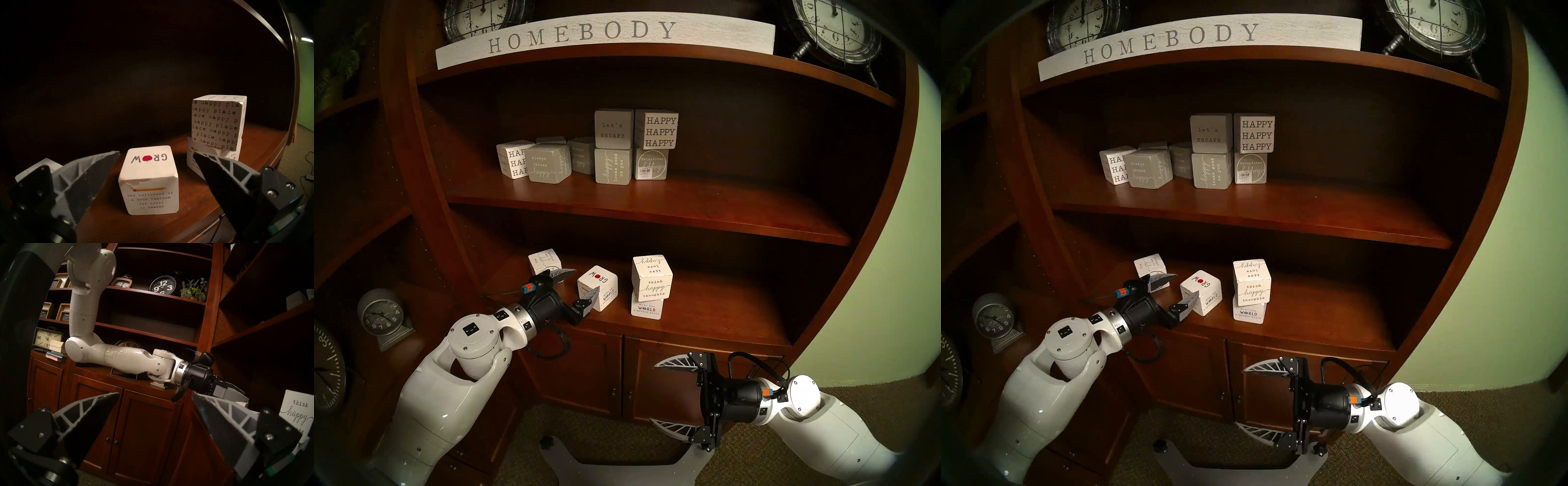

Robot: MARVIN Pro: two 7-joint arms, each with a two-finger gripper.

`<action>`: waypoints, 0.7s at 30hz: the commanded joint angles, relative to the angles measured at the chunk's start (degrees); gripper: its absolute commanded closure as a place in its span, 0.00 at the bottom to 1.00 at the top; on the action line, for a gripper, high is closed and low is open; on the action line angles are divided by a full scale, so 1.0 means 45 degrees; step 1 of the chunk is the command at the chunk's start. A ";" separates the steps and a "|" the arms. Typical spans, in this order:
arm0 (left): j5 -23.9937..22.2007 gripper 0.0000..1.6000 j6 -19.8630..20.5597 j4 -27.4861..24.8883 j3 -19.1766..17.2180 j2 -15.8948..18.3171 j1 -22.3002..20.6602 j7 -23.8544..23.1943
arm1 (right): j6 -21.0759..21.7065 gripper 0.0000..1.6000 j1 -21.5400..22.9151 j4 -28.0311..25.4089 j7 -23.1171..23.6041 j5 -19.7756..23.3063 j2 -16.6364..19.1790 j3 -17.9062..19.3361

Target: Stack four cubes vertically into two groups

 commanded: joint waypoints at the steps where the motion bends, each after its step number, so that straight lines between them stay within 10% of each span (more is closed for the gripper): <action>1: -0.0078 0.00 0.0113 0.0192 0.0101 -0.0236 -0.0661 0.0020 | 0.0035 0.00 -0.0028 -0.0144 -0.0017 0.0155 -0.0042 0.0005; 21: 0.0003 0.00 0.0026 0.1473 0.0676 -0.0543 -0.1747 -0.0227 | 0.0061 0.00 -0.0046 -0.0142 0.0029 0.0141 -0.0089 0.0052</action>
